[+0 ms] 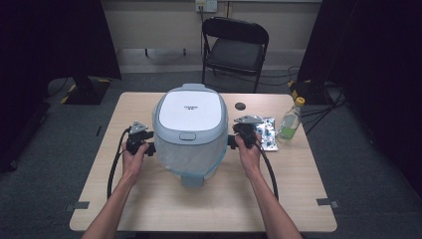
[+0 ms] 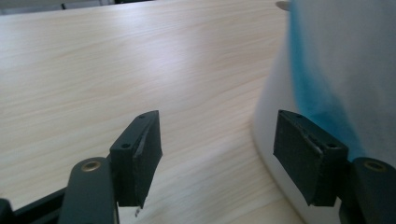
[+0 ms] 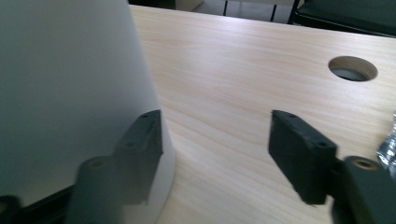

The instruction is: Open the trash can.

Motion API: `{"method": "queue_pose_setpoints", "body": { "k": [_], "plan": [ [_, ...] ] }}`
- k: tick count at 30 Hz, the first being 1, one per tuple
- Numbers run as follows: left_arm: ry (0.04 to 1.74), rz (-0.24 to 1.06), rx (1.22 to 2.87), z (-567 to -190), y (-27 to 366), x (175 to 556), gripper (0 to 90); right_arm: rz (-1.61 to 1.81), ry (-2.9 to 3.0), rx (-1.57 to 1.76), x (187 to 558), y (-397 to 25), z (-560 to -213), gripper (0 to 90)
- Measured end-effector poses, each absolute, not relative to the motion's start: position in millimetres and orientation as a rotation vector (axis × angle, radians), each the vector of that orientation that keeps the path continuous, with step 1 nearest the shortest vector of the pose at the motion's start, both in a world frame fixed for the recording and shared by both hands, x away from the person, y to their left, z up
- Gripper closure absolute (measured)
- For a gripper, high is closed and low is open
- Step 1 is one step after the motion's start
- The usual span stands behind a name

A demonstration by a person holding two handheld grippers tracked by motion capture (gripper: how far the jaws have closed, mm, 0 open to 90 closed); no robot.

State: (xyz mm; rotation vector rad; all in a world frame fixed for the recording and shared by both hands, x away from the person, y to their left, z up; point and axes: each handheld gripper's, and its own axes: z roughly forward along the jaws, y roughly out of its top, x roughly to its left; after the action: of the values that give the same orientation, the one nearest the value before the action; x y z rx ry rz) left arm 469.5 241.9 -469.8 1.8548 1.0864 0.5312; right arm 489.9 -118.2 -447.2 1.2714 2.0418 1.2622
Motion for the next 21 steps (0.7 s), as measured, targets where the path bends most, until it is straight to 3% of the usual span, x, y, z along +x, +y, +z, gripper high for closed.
{"method": "queue_pose_setpoints", "body": {
  "k": [1, 3, 8, 14, 21],
  "plan": [
    [1.086, 0.531, 1.855, -470, 242, 469, 34.1, 1.262, 2.042, 1.271, 490, -118, -447, 38.1],
    [1.062, 0.583, 1.888, -469, 238, 468, 38.3, 1.295, 2.059, 1.246, 490, -115, -447, 51.0],
    [1.025, 0.552, 1.904, -466, 238, 461, 52.5, 1.3, 2.103, 1.199, 487, -111, -445, 60.2],
    [1.022, 0.558, 1.935, -462, 237, 455, 60.4, 1.291, 2.138, 1.15, 478, -108, -443, 65.4],
    [0.998, 0.537, 1.907, -462, 246, 439, 60.7, 1.28, 2.161, 1.114, 469, -104, -442, 65.2]
  ]
}}
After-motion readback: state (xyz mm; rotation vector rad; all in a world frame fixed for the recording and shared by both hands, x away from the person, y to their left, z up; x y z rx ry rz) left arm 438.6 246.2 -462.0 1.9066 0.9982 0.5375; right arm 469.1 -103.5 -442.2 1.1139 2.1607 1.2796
